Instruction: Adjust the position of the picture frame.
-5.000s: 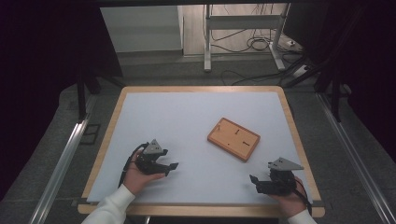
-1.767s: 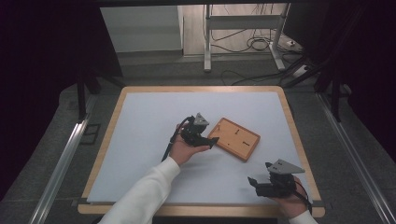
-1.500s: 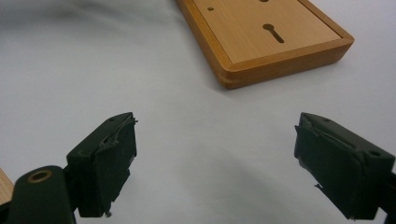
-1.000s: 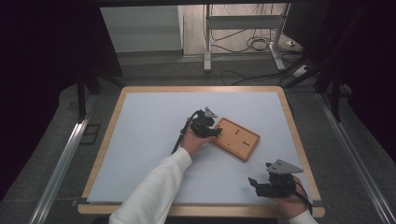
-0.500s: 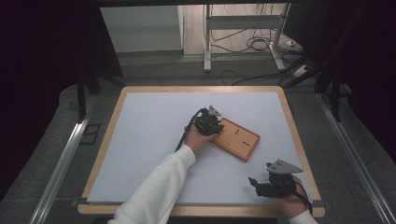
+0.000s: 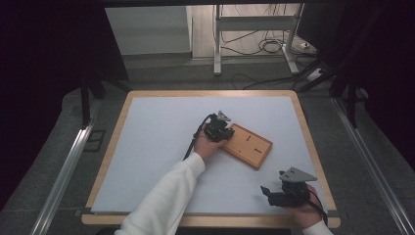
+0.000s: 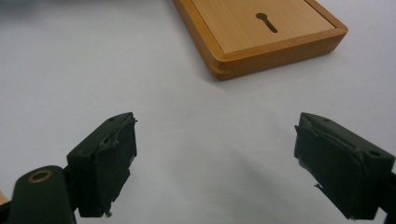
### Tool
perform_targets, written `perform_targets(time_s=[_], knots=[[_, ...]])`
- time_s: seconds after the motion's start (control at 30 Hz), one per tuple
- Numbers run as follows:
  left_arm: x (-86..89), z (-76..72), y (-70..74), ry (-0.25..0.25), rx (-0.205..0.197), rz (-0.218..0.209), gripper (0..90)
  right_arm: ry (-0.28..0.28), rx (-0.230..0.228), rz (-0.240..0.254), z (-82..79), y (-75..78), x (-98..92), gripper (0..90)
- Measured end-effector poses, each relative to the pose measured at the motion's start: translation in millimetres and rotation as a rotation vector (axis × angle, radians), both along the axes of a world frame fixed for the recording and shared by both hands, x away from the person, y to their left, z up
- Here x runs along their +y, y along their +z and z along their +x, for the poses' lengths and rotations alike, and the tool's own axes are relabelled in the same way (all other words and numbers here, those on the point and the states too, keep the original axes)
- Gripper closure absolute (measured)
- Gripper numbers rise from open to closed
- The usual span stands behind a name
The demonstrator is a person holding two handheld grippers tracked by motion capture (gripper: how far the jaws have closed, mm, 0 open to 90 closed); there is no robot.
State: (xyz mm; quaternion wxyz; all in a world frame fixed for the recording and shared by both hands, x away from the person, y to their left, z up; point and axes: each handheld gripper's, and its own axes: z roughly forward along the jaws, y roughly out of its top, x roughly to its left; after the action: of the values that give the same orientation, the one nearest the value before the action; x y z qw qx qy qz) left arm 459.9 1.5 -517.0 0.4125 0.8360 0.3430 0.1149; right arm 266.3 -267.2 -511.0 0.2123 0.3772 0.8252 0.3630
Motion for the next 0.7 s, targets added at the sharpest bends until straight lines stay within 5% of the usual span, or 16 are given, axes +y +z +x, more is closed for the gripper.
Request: perform_targets(time_s=[0.23, 0.7], knots=[[3.1, 0.5, 1.3, 0.015, 0.030, -0.042, 83.9, 0.002, 0.006, -0.002, 0.5, -0.8, 0.4, 13.0], [24.7, -10.7, 11.6, 0.019, 0.024, -0.091, 84.2, 0.003, 0.001, 0.003, -0.9, 0.6, 1.9, 13.0]])
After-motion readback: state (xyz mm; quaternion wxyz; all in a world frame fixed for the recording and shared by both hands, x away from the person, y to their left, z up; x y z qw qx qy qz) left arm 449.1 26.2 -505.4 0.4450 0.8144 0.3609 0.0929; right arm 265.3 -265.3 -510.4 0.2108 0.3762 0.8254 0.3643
